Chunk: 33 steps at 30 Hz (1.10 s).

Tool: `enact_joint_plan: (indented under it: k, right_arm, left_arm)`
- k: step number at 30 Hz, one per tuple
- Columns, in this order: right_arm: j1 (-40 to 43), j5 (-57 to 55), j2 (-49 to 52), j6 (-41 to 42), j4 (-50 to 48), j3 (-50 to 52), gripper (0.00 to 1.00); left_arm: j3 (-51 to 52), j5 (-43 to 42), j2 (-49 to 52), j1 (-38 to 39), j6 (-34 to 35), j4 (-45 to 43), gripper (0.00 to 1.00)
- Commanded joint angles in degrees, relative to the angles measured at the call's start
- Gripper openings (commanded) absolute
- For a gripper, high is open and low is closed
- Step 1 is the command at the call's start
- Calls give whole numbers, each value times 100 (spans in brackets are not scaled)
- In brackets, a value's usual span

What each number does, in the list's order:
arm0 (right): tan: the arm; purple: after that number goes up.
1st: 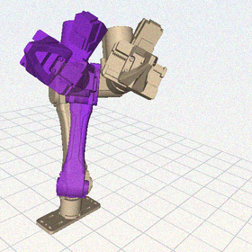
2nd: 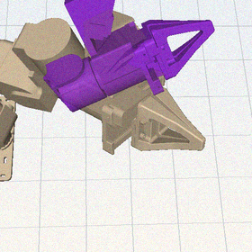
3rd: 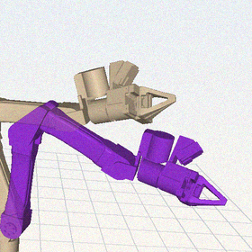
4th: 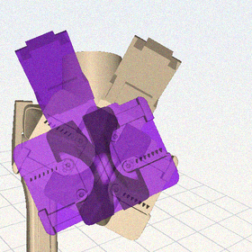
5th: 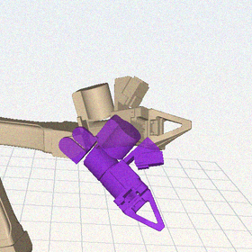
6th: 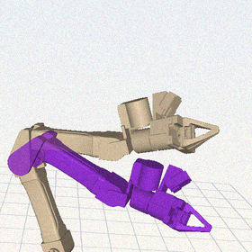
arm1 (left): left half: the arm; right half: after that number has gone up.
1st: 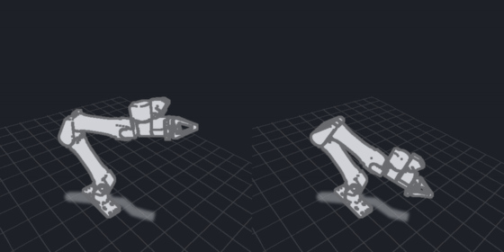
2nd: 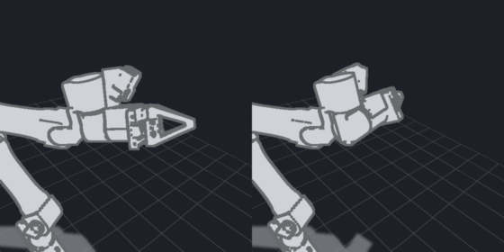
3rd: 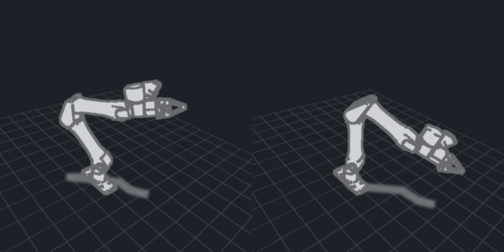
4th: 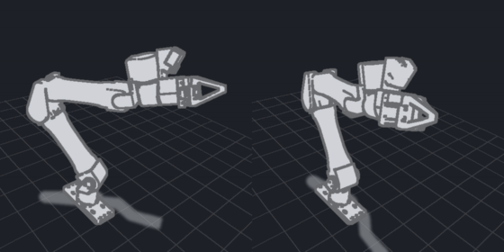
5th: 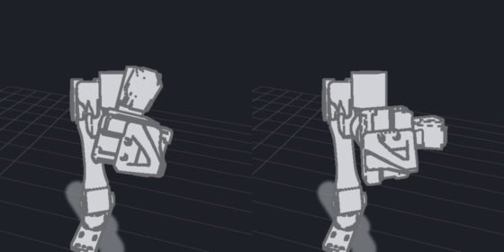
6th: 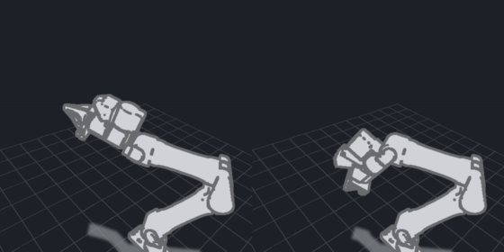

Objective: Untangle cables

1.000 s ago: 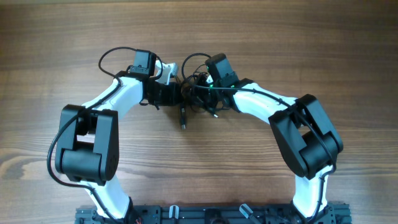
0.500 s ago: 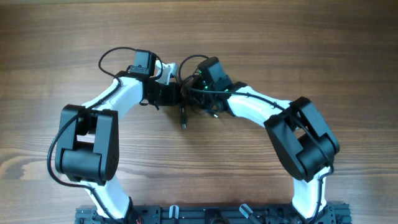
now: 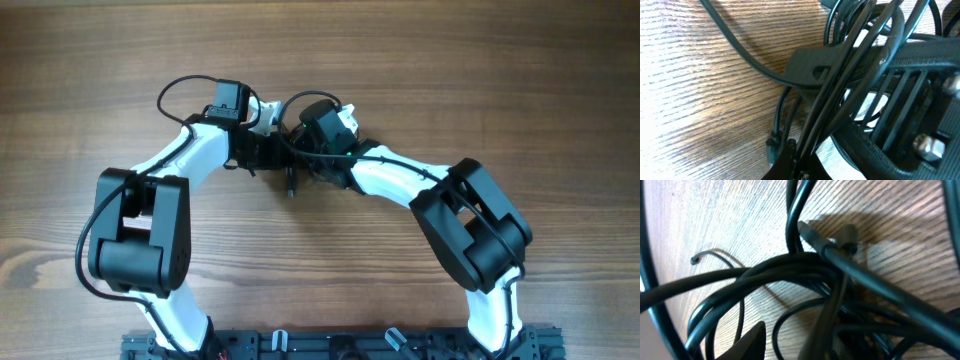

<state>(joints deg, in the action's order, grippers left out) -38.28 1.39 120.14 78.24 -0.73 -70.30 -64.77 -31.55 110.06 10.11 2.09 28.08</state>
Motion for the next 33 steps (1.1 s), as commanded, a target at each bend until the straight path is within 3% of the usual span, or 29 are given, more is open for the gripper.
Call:
enact_joint_plan:
  k: [1,7,12,15,18,20,24,29,33]
  right_arm:
    - [0,-354,538,-33,168,142,41]
    - [0,-590,793,-317,151,142,41]
    - [17,-654,990,46,-17,142,41]
    - [17,-691,1058,15,-85,142,36]
    - [22,-850,1158,-52,-98,142,19]
    - [46,-848,1163,-382,-138,140,5]
    - [236,-638,802,-1115,-131,140,4]
    - [608,492,-339,-2656,7,140,4]
    - [802,1318,-1123,-2940,251,140,4]
  left_arm:
    - [-15,11,9,-26,35,-15,4]
    - [-15,11,9,-26,35,-15,4]
    - [-15,11,9,-26,35,-15,4]
    - [-15,13,9,-26,35,-15,4]
    - [-15,13,9,-26,35,-15,4]
    - [-15,15,9,-26,33,-15,4]
    - [-17,17,9,-39,35,-61,4]
    - [-50,13,9,-369,376,-79,4]
    - [-50,9,9,-433,442,-76,4]
